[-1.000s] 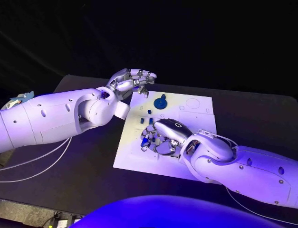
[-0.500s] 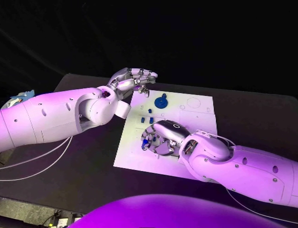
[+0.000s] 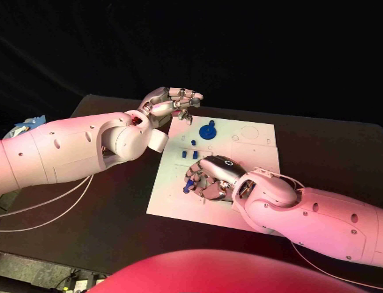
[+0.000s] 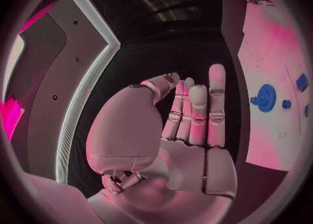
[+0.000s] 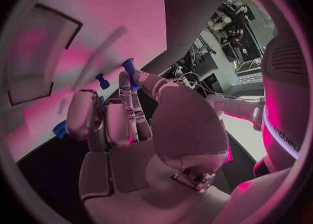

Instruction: Assemble the parts on the task board

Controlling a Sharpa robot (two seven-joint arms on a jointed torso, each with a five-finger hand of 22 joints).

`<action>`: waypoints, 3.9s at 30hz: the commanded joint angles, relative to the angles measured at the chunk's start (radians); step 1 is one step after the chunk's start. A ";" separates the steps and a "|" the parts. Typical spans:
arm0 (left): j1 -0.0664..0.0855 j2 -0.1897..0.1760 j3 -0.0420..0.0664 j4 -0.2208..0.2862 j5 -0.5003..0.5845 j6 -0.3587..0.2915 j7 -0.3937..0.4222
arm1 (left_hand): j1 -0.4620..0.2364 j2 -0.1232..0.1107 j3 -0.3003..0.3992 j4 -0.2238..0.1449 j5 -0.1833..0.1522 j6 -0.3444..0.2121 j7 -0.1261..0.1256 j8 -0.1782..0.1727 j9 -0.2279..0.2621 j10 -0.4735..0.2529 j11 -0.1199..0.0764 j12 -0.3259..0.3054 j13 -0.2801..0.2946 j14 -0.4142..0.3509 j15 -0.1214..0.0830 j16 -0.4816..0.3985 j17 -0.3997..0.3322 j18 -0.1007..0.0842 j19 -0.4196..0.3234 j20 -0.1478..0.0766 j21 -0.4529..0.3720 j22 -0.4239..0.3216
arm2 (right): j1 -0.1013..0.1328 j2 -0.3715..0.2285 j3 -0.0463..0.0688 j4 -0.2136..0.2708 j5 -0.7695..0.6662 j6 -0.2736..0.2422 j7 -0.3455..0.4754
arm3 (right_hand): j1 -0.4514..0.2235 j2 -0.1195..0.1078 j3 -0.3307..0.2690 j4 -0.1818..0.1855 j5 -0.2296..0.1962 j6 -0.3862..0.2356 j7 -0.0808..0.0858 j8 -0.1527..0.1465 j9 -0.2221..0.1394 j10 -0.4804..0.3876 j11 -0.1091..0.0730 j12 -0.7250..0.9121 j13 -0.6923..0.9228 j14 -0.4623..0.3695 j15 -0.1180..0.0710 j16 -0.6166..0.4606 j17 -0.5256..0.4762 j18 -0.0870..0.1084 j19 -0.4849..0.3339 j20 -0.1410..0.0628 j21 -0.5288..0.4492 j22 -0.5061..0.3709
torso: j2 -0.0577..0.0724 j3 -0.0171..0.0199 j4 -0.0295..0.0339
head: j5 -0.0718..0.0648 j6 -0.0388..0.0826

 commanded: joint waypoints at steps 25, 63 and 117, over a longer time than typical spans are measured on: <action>0.000 -0.002 0.001 0.006 -0.005 0.014 0.003 | -0.009 0.007 0.000 0.000 0.003 -0.007 0.000 -0.002 0.006 -0.009 0.002 -0.007 -0.002 -0.001 0.000 0.006 0.002 0.014 0.000 0.005 -0.004 0.002 | -0.002 0.016 -0.004 -0.006 -0.044 0.068 -0.017 | -0.016 -0.012 -0.004 -0.005 0.000 -0.017 0.007 0.000 0.026 -0.004 0.009 -0.011 0.007 0.015 -0.004 -0.002 -0.007 -0.007 -0.006 0.002 -0.010 -0.004 | -0.001 -0.0010 0.0013 | -0.009 0.000; 0.000 -0.007 0.001 0.001 -0.005 0.017 0.000 | -0.010 0.007 0.000 0.001 0.002 -0.007 0.000 -0.002 0.009 -0.011 0.003 -0.008 -0.003 -0.002 0.001 0.007 0.003 0.014 -0.001 0.005 -0.004 0.002 | 0.100 -0.286 0.002 0.152 0.454 -0.100 0.060 | -0.078 -0.061 -0.095 0.041 0.042 -0.076 0.011 -0.014 0.023 0.022 0.003 0.126 0.194 0.000 -0.007 -0.023 -0.063 0.003 -0.029 0.003 -0.071 -0.022 | -0.014 -0.0068 -0.0121 | -0.073 0.024; 0.000 -0.024 0.000 0.010 -0.005 0.020 -0.002 | -0.011 0.007 -0.001 0.001 0.003 -0.007 0.001 -0.001 0.012 -0.012 0.003 -0.008 -0.003 -0.003 0.001 0.008 0.003 0.014 -0.001 0.006 -0.004 0.002 | 0.008 -0.455 -0.006 0.227 0.215 -0.001 -0.292 | -0.158 -0.075 -0.335 0.271 0.076 -0.090 -0.027 0.106 0.223 -0.014 -0.028 0.599 0.712 0.047 -0.031 0.112 0.162 -0.040 0.073 -0.021 0.119 0.130 | -0.023 -0.0098 -0.0277 | -0.130 0.010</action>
